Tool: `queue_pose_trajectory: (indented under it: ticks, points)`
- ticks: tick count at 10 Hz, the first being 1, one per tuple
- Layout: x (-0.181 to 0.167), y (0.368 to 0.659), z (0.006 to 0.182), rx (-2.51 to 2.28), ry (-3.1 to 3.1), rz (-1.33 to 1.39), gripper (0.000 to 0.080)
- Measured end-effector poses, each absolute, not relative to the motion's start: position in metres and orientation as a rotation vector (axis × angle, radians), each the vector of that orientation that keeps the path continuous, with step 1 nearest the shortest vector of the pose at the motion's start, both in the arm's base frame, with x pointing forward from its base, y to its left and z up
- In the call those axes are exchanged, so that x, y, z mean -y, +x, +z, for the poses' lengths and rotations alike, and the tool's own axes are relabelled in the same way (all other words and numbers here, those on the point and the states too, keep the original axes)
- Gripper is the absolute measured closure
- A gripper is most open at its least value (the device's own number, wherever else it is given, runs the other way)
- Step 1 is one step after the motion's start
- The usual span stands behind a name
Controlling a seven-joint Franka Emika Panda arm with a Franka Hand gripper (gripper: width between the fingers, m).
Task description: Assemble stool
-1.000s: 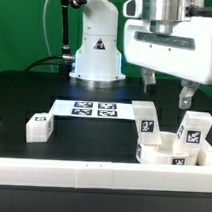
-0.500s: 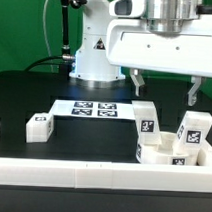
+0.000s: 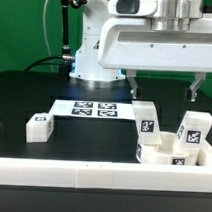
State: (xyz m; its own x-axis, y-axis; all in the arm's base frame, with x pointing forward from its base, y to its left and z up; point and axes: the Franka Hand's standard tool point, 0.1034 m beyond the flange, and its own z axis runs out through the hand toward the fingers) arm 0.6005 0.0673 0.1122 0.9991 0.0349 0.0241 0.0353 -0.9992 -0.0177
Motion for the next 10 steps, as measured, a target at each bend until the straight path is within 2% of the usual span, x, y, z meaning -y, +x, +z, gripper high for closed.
queue_pose_trajectory:
  ticks: [10]
  points:
    - [-0.0576,0.5957,0.1068,1.37,-2.844,0.014,0.0151]
